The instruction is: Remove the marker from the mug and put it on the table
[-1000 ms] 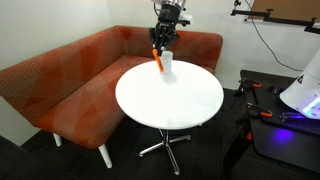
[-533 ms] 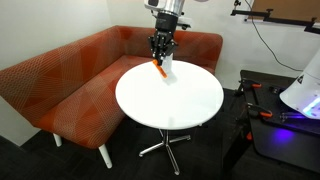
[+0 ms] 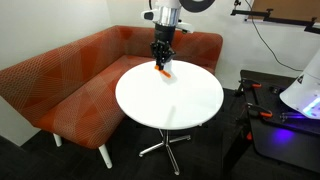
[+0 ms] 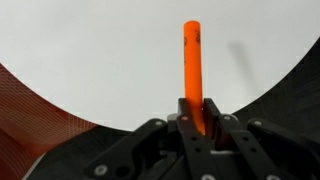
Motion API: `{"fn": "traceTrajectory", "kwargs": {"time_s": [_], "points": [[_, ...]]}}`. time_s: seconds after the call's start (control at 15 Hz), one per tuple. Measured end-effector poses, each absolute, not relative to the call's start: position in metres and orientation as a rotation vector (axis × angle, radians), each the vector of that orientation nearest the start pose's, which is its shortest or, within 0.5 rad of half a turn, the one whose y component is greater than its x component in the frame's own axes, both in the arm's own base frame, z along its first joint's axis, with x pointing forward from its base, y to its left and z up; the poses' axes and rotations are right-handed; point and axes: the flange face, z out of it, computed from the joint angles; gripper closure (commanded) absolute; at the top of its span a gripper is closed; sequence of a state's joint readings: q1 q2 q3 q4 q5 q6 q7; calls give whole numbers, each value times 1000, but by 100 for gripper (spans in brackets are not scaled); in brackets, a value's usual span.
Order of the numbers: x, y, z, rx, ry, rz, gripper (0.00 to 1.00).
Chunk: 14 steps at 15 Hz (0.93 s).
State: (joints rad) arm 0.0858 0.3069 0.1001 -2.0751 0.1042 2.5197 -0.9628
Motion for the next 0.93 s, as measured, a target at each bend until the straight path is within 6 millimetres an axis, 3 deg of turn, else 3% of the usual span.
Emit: {"fn": "traceTrajectory", "kwargs": {"time_s": [0.27,0.33,0.4,0.93], "points": [[602,106,275,-2767,-1483,-195,95],[605,106,270,-2790,-1463,-184,56],[609,105,266,-2812,-1442,-176,55],[628,103,253,-2910,-1306,-139,0]]}}
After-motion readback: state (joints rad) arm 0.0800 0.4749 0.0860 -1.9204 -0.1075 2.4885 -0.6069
